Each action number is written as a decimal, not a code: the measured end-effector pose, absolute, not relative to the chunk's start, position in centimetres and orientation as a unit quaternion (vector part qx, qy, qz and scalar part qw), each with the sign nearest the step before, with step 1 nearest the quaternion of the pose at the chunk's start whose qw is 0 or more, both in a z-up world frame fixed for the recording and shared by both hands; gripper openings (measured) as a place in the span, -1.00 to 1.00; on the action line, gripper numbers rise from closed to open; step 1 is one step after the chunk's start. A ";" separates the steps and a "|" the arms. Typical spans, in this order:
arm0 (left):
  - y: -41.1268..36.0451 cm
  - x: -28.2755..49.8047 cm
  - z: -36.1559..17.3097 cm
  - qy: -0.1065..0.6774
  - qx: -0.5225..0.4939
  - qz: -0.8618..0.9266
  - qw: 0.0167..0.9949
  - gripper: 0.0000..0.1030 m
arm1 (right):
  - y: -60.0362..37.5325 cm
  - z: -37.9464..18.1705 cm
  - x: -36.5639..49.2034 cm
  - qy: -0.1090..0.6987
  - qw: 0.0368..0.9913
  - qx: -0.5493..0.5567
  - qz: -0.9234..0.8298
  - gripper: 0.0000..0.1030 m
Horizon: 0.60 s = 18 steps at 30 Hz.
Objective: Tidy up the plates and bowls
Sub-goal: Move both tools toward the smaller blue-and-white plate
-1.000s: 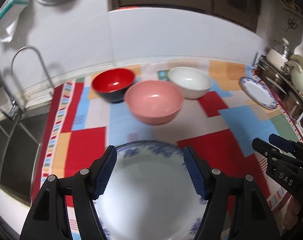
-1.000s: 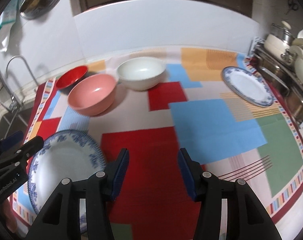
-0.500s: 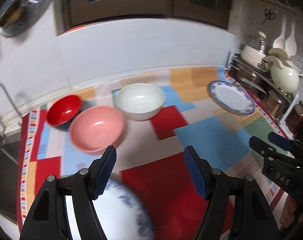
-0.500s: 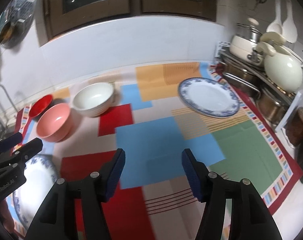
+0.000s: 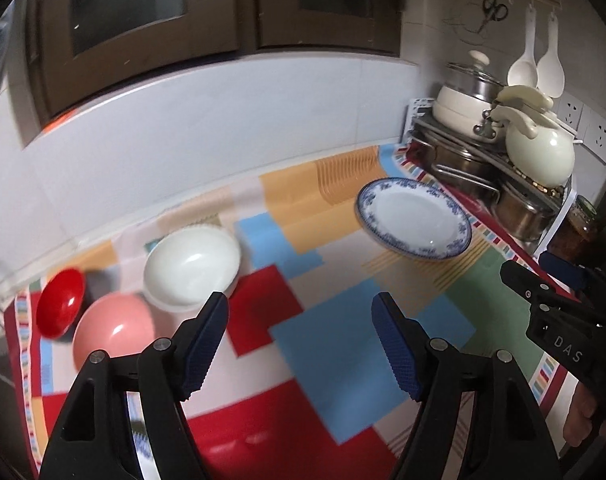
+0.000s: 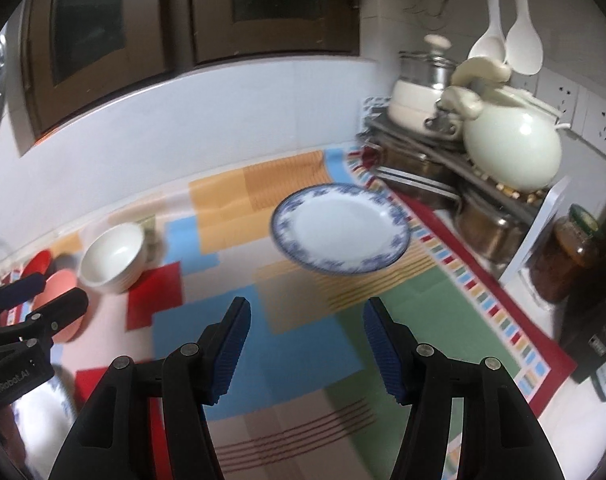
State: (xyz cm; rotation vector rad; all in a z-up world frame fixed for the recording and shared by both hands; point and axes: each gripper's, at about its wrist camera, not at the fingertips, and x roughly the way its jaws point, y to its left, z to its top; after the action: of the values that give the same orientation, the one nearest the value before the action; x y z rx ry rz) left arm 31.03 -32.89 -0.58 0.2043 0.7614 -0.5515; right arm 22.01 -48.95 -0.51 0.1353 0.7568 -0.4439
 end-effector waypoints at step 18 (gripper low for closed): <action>-43.4 38.1 -2.6 0.373 0.132 -0.294 0.870 0.50 | -58.3 -1.9 26.6 0.341 0.893 0.109 -0.272 0.16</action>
State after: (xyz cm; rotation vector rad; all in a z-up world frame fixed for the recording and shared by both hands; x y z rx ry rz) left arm 38.12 -43.36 -2.55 0.2753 0.7810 -0.6142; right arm 26.64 -58.25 -1.95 0.2262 0.7073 -0.5653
